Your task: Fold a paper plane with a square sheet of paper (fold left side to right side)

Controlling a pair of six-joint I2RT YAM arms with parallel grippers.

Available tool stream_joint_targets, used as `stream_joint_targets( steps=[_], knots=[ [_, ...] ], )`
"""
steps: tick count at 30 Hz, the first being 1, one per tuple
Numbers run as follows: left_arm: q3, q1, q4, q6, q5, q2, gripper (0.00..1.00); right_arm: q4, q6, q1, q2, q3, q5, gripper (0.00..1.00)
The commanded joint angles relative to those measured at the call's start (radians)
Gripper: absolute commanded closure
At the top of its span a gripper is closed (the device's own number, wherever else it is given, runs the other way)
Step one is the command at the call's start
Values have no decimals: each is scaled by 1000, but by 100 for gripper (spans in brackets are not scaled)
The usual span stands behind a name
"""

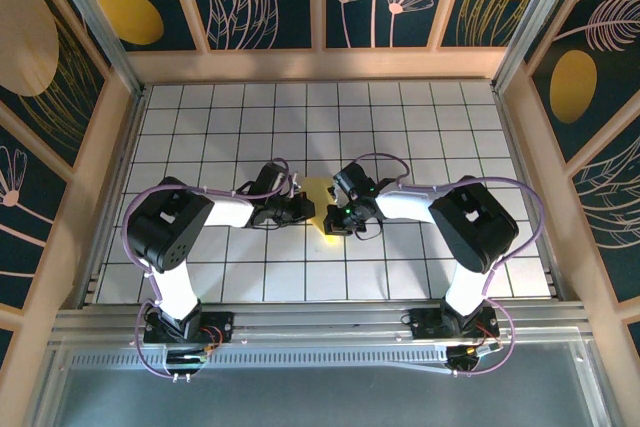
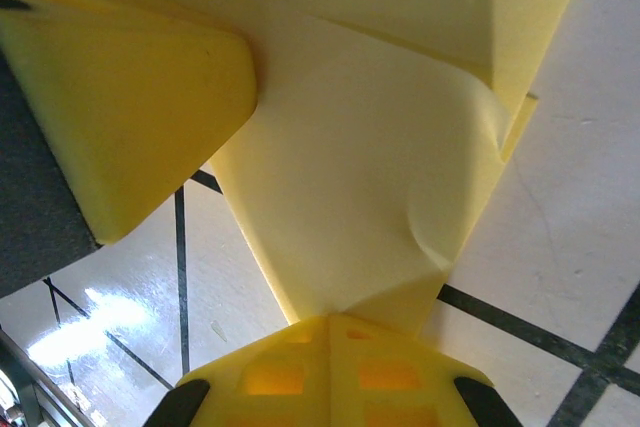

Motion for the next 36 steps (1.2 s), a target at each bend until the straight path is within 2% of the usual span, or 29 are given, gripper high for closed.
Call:
stream_joint_targets(
  steps=[1, 6, 11, 20, 36],
  knots=[
    [-30, 2, -32, -31, -34, 23, 100, -63, 12, 4, -7, 32, 79, 100],
    [-47, 1, -30, -51, -33, 12, 100, -48, 33, -8, -75, 71, 48, 100],
    [-65, 1, -18, -80, -36, 1, 100, 22, 83, -9, -94, 35, -2, 100],
    [-63, -2, -23, -85, -36, 12, 100, 171, 173, 28, -30, -12, -23, 100],
    [-57, -9, -14, -110, -26, 33, 100, 214, 192, 26, 52, -16, -36, 100]
  ],
)
